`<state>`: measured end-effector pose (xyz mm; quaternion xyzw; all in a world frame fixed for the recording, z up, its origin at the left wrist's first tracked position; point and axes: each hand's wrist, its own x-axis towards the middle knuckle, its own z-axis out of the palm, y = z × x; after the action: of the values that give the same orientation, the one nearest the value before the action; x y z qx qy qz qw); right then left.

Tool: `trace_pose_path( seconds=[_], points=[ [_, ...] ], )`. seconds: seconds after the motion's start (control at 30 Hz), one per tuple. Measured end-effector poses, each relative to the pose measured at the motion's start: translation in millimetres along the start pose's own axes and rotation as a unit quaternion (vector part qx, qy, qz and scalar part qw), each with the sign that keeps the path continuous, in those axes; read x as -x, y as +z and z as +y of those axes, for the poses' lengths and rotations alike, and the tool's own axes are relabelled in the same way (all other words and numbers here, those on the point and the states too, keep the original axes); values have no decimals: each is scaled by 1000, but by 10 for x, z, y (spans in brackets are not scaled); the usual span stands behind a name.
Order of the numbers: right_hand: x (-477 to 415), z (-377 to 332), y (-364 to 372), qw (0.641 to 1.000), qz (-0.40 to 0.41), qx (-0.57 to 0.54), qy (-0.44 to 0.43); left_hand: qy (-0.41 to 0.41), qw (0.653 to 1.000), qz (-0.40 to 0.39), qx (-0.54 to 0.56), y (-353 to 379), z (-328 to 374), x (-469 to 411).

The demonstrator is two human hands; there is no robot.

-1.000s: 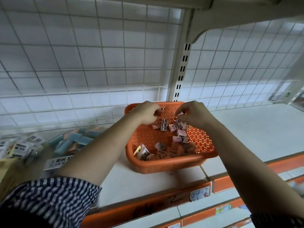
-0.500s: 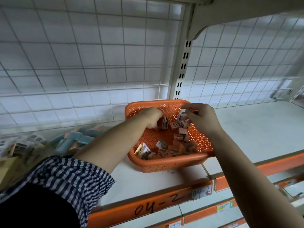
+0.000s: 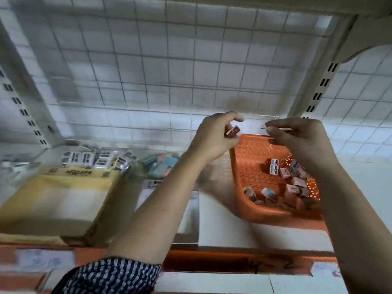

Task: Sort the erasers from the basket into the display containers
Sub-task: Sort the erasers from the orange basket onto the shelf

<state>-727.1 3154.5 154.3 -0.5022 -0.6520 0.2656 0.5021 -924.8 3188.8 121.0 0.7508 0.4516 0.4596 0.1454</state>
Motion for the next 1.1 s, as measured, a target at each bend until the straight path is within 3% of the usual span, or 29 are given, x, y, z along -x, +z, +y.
trace_pose_path(
  seconds=[0.2,0.43,0.67,0.87,1.1],
  points=[
    [-87,-354,1097,996,-79,-35,-20,-13,995,73,-64,-1282,-318,426],
    [-62,-887,2464,983,-170,-43,-62,-111,979,152,-83,-2812,-916,1035],
    [51,-1354,3746,954,-271,7,-126,-188,933,189,-241,-4110,-1634,1800],
    [110,-1574,4583,935,-329,43,-129,-206,934,118,-266,-4587,-2315,2408],
    [117,-1699,5221,904,-396,90,-133,-235,930,107,-262,-4629,-2890,2653]
  ],
)
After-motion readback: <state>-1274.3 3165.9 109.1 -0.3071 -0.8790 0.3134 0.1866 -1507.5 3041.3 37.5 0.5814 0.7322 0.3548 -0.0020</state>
